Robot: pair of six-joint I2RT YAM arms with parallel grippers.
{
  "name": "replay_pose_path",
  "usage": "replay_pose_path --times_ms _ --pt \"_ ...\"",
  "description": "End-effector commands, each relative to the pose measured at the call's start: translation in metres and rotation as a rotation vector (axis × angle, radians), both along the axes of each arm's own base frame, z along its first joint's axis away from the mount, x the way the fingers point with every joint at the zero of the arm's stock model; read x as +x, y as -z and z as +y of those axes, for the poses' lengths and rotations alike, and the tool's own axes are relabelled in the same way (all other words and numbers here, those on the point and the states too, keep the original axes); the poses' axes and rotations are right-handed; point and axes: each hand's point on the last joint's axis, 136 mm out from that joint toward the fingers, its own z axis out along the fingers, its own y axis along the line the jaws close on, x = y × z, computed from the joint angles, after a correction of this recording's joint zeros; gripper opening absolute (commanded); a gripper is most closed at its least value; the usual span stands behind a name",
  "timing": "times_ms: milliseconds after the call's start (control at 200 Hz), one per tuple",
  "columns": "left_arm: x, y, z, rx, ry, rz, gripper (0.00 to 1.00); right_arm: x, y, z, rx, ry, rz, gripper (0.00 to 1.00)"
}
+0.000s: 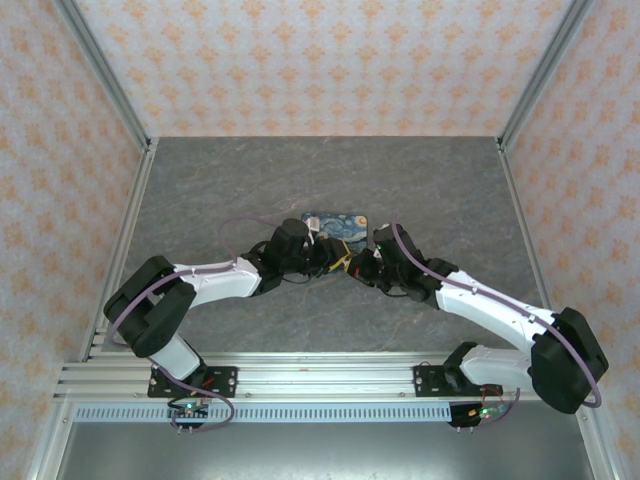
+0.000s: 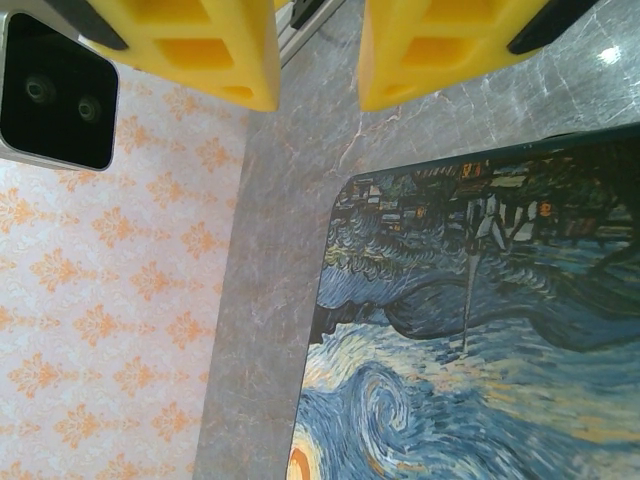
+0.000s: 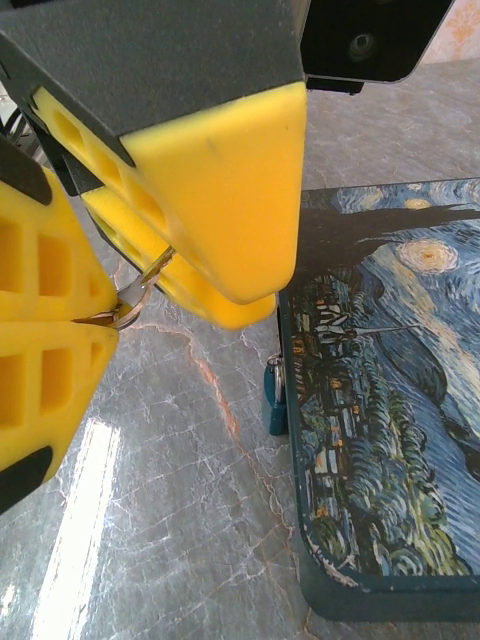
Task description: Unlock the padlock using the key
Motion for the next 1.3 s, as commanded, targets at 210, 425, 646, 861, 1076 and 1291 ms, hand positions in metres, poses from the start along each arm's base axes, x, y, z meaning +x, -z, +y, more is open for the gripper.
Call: replay_pose_path --times_ms 210,425,646,861,1076,1291 --pt "0.004 -0.006 -0.009 -0.005 -0.002 -0.019 0.21 0.002 -0.007 0.000 0.032 0.013 -0.019 0.00" --pt "0.003 -0.005 -0.010 -0.001 -0.001 -0.019 0.14 0.002 -0.006 0.001 0.033 0.013 -0.017 0.00" --pt "0.003 -0.005 -0.010 0.007 -0.003 -0.016 0.00 0.001 -0.005 -0.001 0.034 0.015 -0.017 0.00" --pt "0.006 -0.010 -0.009 0.044 0.007 -0.047 0.00 0.007 -0.012 -0.028 0.055 0.104 -0.029 0.40" --pt "0.016 -0.036 -0.009 0.141 0.064 -0.191 0.00 0.026 -0.037 -0.062 0.233 0.242 -0.058 0.58" --pt "0.030 -0.072 -0.014 0.173 0.113 -0.371 0.00 0.047 -0.070 -0.051 0.402 0.208 -0.169 0.59"
